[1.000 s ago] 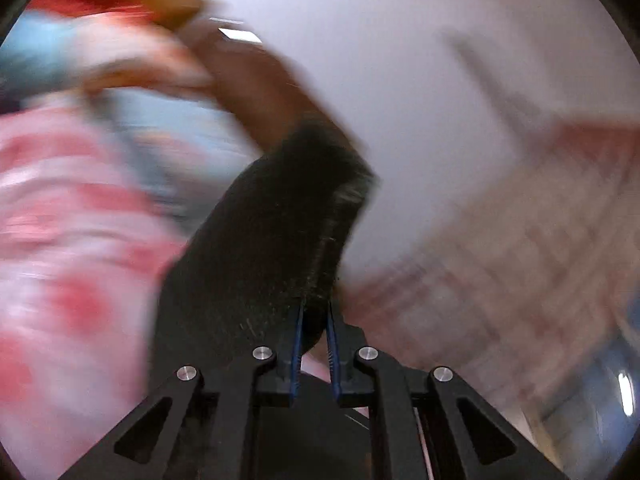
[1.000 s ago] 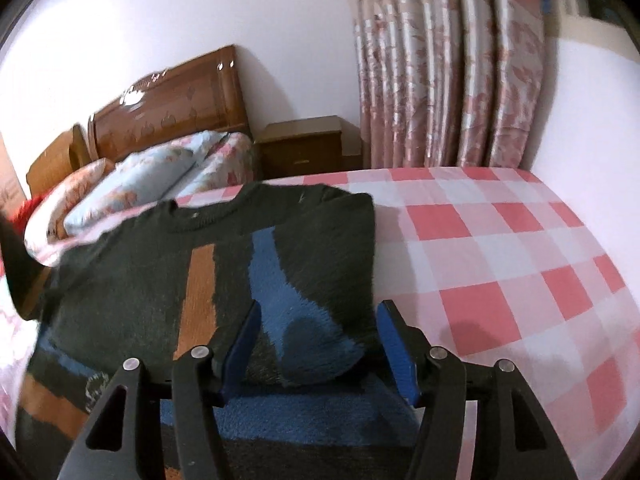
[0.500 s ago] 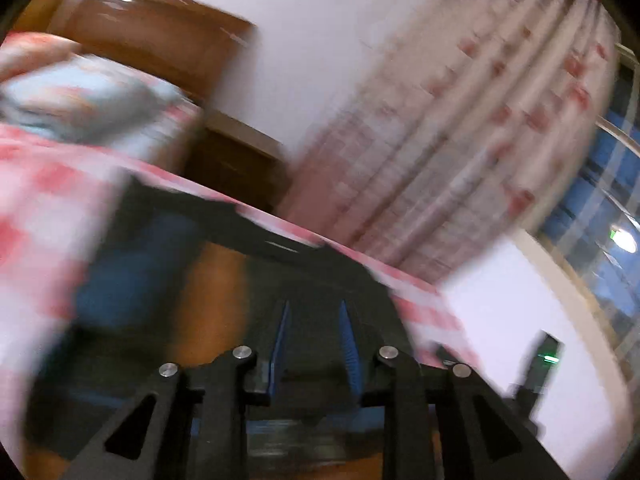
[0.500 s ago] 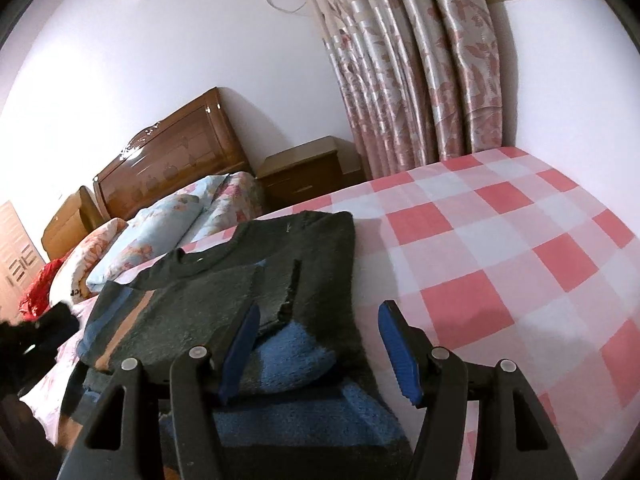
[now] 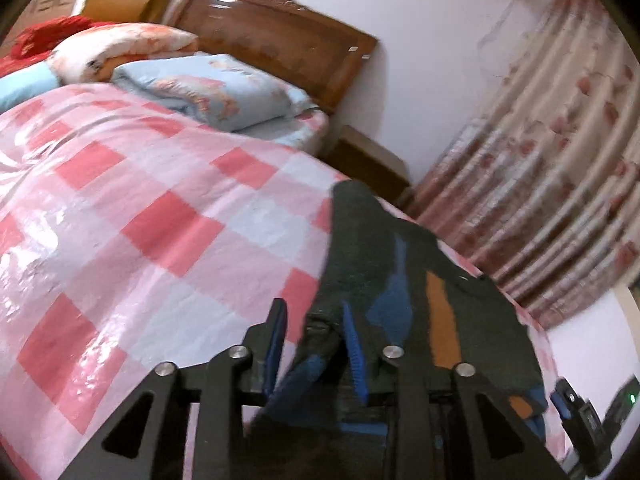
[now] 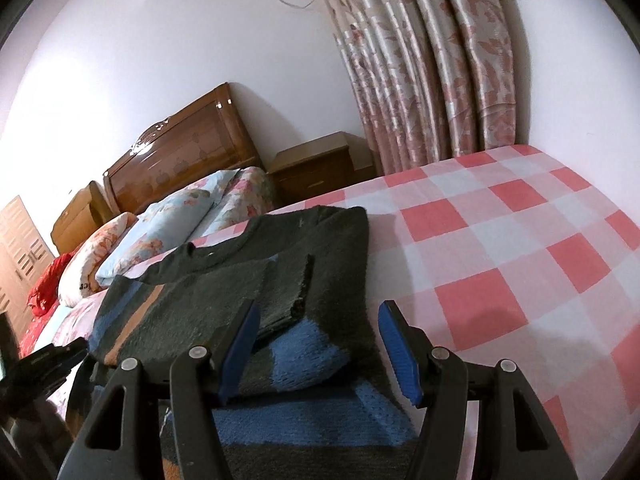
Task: Fold small clothes
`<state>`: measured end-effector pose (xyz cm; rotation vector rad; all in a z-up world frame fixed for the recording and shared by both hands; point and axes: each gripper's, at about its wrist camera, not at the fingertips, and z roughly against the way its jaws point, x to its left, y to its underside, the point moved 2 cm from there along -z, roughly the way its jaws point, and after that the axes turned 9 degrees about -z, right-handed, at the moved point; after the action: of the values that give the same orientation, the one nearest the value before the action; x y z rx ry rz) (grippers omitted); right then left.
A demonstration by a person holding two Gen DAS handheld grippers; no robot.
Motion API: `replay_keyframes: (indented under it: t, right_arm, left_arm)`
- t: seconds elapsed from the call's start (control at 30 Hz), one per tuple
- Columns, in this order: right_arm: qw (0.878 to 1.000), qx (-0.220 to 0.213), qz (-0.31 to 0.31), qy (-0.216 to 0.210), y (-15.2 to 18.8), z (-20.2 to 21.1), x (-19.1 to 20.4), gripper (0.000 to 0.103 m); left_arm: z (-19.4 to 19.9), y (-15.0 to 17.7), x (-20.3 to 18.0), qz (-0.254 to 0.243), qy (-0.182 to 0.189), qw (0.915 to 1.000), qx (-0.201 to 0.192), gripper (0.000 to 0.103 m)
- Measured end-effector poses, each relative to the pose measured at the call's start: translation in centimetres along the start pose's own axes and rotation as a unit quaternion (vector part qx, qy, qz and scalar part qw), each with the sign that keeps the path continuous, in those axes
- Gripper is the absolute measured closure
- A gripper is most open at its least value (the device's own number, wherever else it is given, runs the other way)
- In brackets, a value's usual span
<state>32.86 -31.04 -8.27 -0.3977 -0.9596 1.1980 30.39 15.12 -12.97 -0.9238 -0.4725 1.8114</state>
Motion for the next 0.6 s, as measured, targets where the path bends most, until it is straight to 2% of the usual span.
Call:
replay_keyframes:
  t: [0.2, 0.27, 0.37, 0.47, 0.6]
  right_arm:
    - [0.999, 0.017, 0.027, -0.007, 0.3, -0.5, 1.0, 0.000]
    - [0.999, 0.013, 0.038, -0.025, 0.4, -0.3, 1.9, 0.000]
    - [0.997, 0.051, 0.035, -0.041, 0.4, -1.8, 2.9, 0.000]
    - [0.993, 0.113, 0.029, -0.018, 0.5, -4.5, 3.5, 0.000]
    - [0.992, 0.123, 0.020, 0.002, -0.1, -5.7, 4.0, 0.000]
  left_arm:
    - [0.0, -0.1, -0.5, 0.000, -0.013, 0.9999, -0.004, 0.067]
    - [0.2, -0.1, -0.7, -0.003, -0.012, 0.9999, -0.004, 0.067]
    - [0.3, -0.1, -0.7, 0.000, -0.008, 1.0000, -0.004, 0.067]
    - [0.5, -0.2, -0.7, 0.002, -0.007, 1.0000, -0.004, 0.067]
    - [0.4, -0.2, -0.7, 0.004, -0.003, 1.0000, -0.005, 0.066]
